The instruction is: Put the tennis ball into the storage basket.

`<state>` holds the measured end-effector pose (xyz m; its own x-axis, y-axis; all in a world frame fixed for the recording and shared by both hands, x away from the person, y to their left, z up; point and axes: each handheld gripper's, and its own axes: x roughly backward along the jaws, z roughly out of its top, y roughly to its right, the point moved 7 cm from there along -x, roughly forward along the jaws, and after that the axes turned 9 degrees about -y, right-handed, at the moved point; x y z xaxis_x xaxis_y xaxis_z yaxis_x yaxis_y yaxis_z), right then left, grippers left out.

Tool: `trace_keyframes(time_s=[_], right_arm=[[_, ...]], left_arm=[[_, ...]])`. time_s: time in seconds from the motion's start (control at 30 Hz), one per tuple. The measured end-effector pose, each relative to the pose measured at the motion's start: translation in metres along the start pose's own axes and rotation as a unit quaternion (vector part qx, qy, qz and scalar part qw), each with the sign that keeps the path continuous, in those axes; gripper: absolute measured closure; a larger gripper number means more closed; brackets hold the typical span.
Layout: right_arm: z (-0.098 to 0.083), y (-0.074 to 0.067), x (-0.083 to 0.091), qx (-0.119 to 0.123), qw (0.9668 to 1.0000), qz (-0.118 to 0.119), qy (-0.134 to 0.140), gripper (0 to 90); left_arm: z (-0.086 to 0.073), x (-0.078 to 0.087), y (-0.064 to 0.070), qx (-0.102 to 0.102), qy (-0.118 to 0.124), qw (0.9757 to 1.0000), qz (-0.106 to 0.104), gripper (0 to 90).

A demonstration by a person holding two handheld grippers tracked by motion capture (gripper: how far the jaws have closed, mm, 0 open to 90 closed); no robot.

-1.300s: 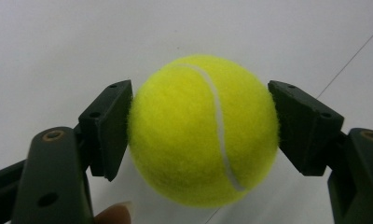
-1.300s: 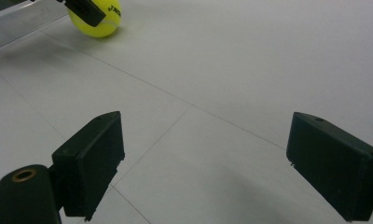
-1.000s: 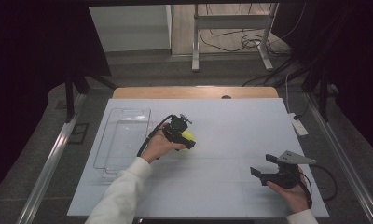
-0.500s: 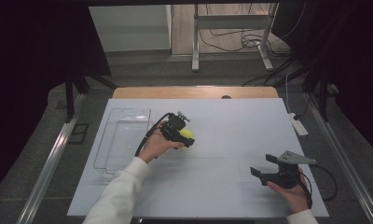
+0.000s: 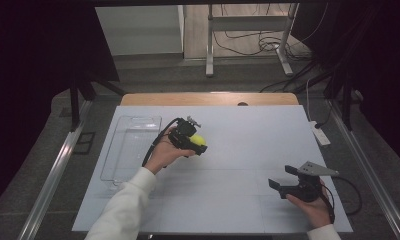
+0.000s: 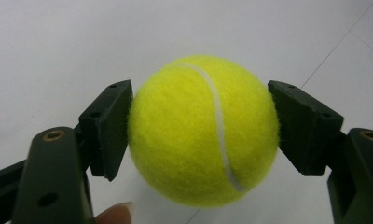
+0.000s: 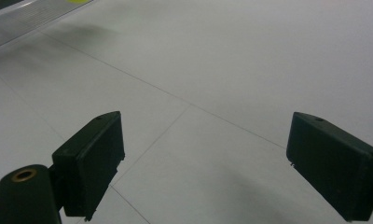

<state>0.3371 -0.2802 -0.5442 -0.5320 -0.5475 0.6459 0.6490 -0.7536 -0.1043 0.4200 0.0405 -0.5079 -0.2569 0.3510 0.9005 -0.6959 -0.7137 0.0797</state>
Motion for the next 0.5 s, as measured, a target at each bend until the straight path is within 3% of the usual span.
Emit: trace_keyframes(time_s=[0.5], right_arm=[[0.0, 0.0, 0.0, 0.001, 1.0, -0.001, -0.001, 11.4]], left_arm=[[0.002, 0.011, -0.003, 0.004, 0.016, 0.9999, 0.005, 26.7]])
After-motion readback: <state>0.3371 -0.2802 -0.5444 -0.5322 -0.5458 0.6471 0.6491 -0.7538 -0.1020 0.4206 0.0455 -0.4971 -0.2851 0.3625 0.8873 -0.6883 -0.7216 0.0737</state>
